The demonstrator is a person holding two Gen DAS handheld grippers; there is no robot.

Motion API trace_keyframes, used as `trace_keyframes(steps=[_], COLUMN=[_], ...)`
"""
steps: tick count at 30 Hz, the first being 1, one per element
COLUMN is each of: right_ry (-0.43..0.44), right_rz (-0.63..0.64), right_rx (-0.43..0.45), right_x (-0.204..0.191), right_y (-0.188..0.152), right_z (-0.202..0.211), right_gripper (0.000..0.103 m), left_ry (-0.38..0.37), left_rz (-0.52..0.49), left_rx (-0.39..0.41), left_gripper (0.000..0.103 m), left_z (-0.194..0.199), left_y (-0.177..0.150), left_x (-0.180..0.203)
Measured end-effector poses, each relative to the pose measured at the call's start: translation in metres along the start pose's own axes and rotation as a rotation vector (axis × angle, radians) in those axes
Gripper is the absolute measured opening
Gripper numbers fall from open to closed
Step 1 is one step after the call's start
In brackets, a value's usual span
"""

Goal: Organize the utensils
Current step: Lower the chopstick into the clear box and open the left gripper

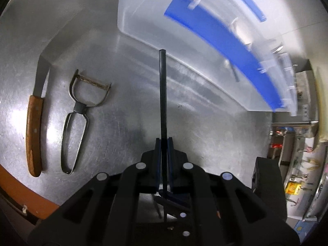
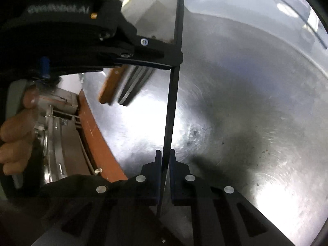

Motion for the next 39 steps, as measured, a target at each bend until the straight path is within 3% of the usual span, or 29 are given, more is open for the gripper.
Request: trace_keyframes(steps=[4,9,12,15,17,20,25,28,33,36,38,39], right_ry=[-0.015,-0.077,-0.185,-0.315,-0.410,-0.520,-0.500,-0.475,-0.534,-0.535,-0.562,-0.577], right_rz=[0.072,0.115,0.141,0.153,0.179,0.183,0.085,0.034,-0.054,-0.060,-0.032,-0.006], right_rx=[0.082,0.232,0.319,0.358,0.342,0.267,0.086,-0.007,-0.118,-0.157,-0.133,-0.101], right_x=[-0.018,-0.032,-0.028,-0.012,-0.004,0.026,0.078,0.108,0.155,0.163,0.159,0.150], right_y=[0.009,0.053,0.095,0.140,0.169,0.203,0.233,0.241,0.240,0.234,0.232,0.231], right_z=[0.043,0.123,0.176,0.217,0.225,0.210,0.138,0.108,0.077,0.068,0.076,0.089], right_gripper=[0.010,0.010,0.010,0.009,0.009,0.009,0.007,0.007,0.007,0.014,0.031,0.035], left_ry=[-0.086,-0.176,-0.217,-0.260,-0.282,-0.310,-0.324,-0.277,-0.213,-0.210,-0.221,-0.238], left_rz=[-0.078,-0.213,-0.289,-0.289,-0.271,-0.195,-0.055,0.007,0.004,-0.006,-0.047,-0.078], left_rx=[0.091,0.242,0.335,0.370,0.350,0.242,0.026,-0.065,-0.084,-0.054,-0.015,0.010], left_gripper=[0.005,0.005,0.005,0.005,0.005,0.005,0.005,0.005,0.005,0.006,0.025,0.042], left_z=[0.047,0.111,0.145,0.149,0.137,0.090,-0.012,-0.061,-0.079,-0.067,-0.044,-0.030], left_y=[0.025,0.077,0.127,0.180,0.210,0.242,0.267,0.272,0.280,0.283,0.279,0.275], left_x=[0.022,0.070,0.100,0.115,0.114,0.102,0.076,0.058,0.043,0.046,0.049,0.053])
Point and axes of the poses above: each gripper's, at about its wrist camera, not at the fingertips, and z roughly against the way its jaws point, x to its right, y to its top, the point moved 10 cm from there along -z, roughly the way its jaws point, and after that the axes turned 9 degrees about -z, right-handed, at the moved point
